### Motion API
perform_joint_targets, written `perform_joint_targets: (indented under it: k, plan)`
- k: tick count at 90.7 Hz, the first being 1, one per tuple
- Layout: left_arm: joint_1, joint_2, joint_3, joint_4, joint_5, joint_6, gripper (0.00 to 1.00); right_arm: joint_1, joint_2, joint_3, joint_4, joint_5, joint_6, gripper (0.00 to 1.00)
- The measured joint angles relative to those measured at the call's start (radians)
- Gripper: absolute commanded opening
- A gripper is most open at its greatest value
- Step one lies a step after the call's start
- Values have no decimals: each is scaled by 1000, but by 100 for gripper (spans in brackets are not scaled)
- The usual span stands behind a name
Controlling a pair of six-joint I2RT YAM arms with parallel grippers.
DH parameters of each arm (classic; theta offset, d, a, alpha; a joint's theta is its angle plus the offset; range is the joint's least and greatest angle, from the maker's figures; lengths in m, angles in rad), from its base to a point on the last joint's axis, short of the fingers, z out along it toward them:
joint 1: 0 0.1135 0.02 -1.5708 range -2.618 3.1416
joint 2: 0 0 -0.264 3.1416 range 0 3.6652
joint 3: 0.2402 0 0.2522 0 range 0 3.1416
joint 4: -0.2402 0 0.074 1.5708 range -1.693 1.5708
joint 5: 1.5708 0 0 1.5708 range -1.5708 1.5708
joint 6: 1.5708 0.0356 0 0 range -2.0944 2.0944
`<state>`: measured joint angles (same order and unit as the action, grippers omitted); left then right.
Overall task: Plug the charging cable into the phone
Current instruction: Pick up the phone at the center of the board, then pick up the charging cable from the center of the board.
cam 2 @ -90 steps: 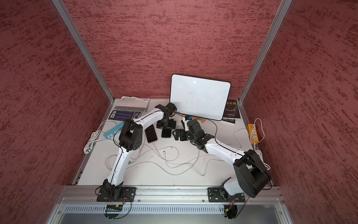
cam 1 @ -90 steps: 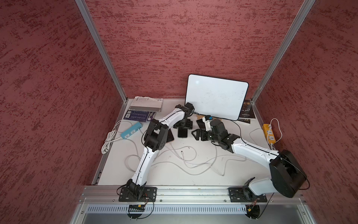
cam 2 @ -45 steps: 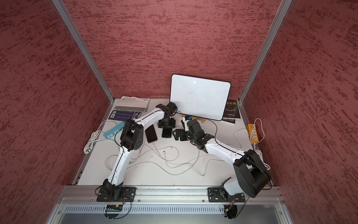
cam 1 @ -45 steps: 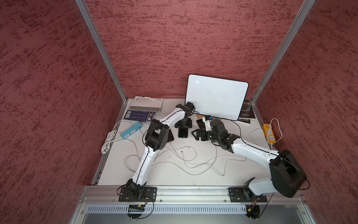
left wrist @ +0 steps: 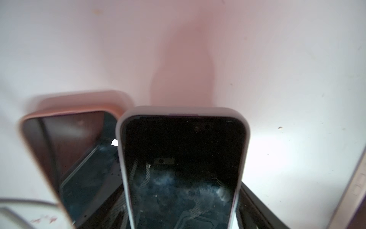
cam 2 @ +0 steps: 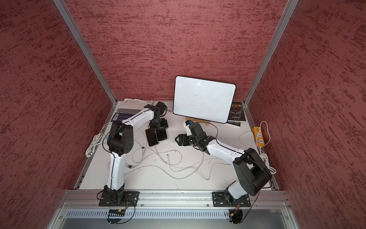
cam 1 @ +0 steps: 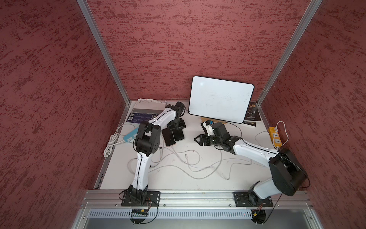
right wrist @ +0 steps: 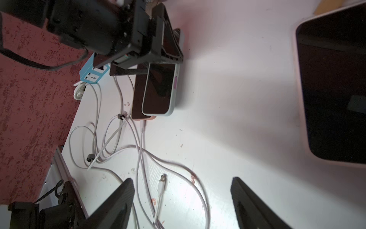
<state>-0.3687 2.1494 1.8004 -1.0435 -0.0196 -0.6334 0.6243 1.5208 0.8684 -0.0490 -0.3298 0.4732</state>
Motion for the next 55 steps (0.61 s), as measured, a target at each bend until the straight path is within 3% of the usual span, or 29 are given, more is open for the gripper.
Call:
perform_joint_targets:
  k: [28, 55]
  plan:
    - [57, -294, -183, 55, 5, -68, 0, 195, 65, 44, -120, 14, -41, 56]
    - [91, -372, -298, 77, 11, -93, 0, 350, 208, 151, -240, 162, -36, 51]
